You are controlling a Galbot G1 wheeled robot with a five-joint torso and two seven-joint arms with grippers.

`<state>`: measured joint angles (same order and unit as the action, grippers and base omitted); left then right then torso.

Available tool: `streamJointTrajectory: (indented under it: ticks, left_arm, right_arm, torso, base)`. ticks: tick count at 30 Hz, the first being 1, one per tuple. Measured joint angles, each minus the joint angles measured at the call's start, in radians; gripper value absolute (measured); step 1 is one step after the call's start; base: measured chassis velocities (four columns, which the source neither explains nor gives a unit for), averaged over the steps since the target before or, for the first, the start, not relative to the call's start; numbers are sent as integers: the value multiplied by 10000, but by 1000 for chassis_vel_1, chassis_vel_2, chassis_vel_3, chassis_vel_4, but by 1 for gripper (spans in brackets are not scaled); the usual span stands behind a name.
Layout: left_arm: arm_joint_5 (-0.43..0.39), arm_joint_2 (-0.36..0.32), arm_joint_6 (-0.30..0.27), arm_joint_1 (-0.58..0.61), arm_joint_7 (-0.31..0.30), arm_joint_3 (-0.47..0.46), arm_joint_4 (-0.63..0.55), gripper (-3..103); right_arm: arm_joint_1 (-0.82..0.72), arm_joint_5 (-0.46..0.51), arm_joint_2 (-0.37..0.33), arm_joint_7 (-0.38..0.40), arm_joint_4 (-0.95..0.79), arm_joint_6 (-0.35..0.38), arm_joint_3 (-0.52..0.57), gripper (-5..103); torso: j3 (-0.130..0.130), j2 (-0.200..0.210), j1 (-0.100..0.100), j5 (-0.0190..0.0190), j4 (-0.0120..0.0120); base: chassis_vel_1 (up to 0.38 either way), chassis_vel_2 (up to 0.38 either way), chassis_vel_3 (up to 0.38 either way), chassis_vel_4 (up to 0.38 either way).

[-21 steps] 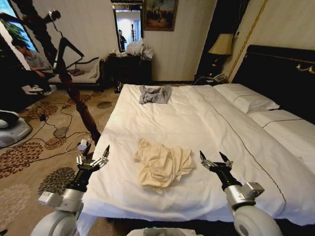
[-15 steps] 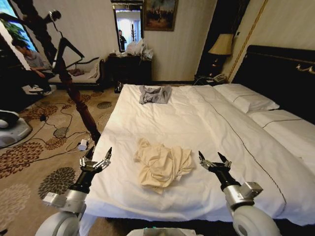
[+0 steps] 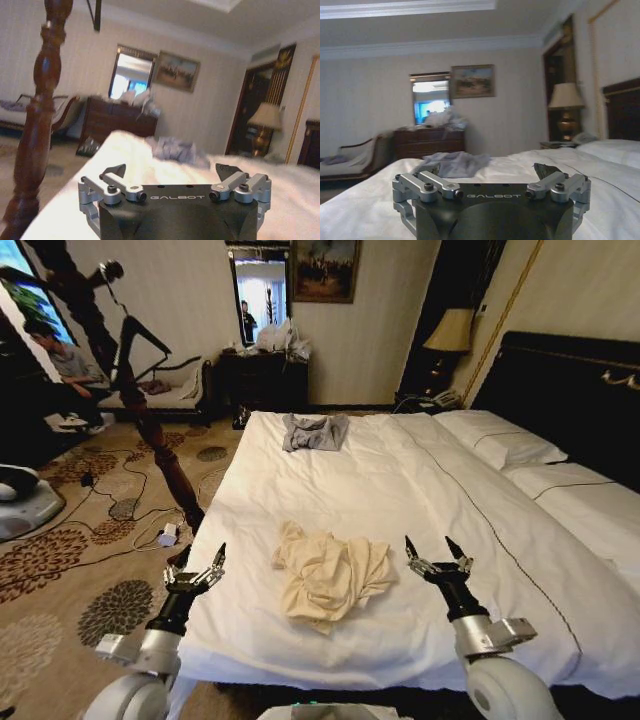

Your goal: Pick up the clothes from the bed and hang them on the clothes hanger.

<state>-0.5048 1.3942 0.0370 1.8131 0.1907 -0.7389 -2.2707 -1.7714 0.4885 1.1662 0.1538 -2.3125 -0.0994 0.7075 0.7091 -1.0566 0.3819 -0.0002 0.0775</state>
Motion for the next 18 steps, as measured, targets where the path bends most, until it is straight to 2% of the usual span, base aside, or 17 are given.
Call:
streamJointTrajectory:
  ticks: [3, 6, 7, 9, 10, 11, 13, 14, 15, 18]
  left_arm:
    - [460, 59, 96, 44, 133, 186, 466, 100]
    - [586, -172, 96, 89, 265, 171, 641, 100]
    - [656, -348, 98, 105, 338, 138, 719, 100]
    - [1468, -1068, 471, 148, 604, 75, 1127, 100]
    - [1468, -1068, 471, 148, 604, 75, 1127, 100]
    - [1864, -1289, 649, 175, 679, 102, 1262, 100]
    - [3366, -2092, 1236, 361, 1052, 498, 1670, 100]
    - [3809, -2335, 1407, 416, 1155, 665, 1773, 100]
    - [3809, -2335, 1407, 416, 1155, 665, 1773, 100]
    - [5244, -3256, 1974, 417, 1400, 1144, 2251, 100]
  right_arm:
    - [118, -4, 350, 150, 76, 10, -16, 100]
    - [148, -17, 513, 187, 90, 15, -16, 100]
    - [152, -23, 559, 207, 103, 15, -12, 100]
    - [161, -27, 656, 303, 170, 16, 1, 100]
    - [161, -27, 656, 303, 170, 16, 1, 100]
    - [171, -28, 666, 330, 193, 16, 2, 100]
    - [269, -27, 673, 473, 300, 36, -13, 100]
    - [303, -27, 668, 501, 321, 58, -17, 100]
    - [303, -27, 668, 501, 321, 58, -17, 100]
    - [422, -27, 703, 541, 357, 121, -40, 100]
  torso:
    - [0, 0, 0, 1, 2]
    - [0, 0, 0, 1, 1]
    - [0, 0, 0, 1, 1]
    - [0, 0, -1, -2, 2]
    - [0, 0, -1, -2, 2]
    - [0, 0, -1, 0, 4]
    - [0, 0, 0, 0, 3]
    - [0, 0, 0, -2, 1]
    - [0, 0, 0, -2, 1]
    - [0, 0, 0, -2, 0]
  base:
    - [0, 0, 0, 0]
    - [0, 0, 0, 0]
    - [0, 0, 0, 0]
    - [0, 0, 0, 0]
    - [0, 0, 0, 0]
    - [0, 0, 0, 0]
    - [0, 0, 0, 0]
    - [0, 0, 0, 0]
    - [0, 0, 0, 0]
    - [0, 0, 0, 0]
